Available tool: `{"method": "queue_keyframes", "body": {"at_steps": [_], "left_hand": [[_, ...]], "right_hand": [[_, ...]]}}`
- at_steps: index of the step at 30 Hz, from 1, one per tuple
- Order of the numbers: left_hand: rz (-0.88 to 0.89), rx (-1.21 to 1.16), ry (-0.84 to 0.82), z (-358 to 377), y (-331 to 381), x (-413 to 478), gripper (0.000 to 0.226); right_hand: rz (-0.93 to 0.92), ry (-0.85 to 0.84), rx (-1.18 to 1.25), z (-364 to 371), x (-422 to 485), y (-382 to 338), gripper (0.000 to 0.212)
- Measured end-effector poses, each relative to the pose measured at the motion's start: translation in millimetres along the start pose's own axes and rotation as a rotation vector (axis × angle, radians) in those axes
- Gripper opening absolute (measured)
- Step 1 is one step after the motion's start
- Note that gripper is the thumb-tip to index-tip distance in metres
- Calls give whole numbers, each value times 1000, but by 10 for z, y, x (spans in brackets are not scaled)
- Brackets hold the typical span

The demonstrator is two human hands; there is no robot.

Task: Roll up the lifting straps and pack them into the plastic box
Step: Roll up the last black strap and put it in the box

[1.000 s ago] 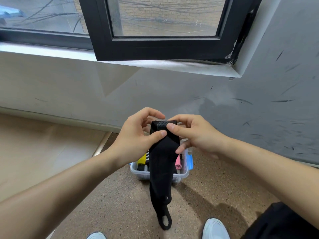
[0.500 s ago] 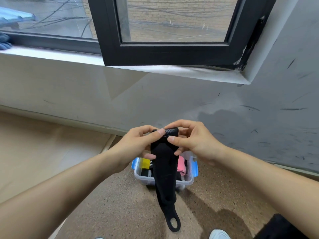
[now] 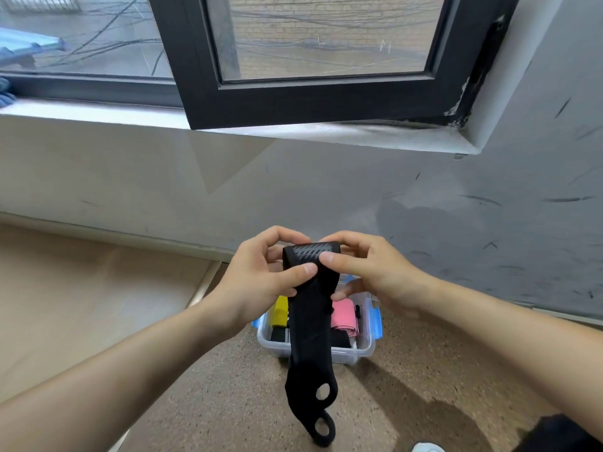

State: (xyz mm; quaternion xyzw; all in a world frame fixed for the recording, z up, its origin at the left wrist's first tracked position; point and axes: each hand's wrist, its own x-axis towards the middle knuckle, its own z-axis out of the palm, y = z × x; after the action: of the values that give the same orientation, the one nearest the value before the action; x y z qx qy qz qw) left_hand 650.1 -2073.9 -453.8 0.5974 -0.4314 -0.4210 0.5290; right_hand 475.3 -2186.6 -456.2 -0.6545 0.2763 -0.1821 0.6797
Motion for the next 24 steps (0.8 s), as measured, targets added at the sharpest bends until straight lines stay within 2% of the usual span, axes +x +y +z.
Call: {"method": "queue_keyframes", "body": {"at_steps": [8,15,20,24], "left_hand": [[165,80,37,-4,-64,12,34],[-110,-18,-92,12,-16,-35,28],[-152,-100,-85,48,32,-53,47],[-155,-99,-36,49,23,-50,42]], "right_hand": [[-23,-4,16,9,-6,-20,24],[-116,55,47,-16,-43,-59,26],[-217,115,6,-21,-46,-5,31],[-265,128,-71,1,-70,12,34]]}}
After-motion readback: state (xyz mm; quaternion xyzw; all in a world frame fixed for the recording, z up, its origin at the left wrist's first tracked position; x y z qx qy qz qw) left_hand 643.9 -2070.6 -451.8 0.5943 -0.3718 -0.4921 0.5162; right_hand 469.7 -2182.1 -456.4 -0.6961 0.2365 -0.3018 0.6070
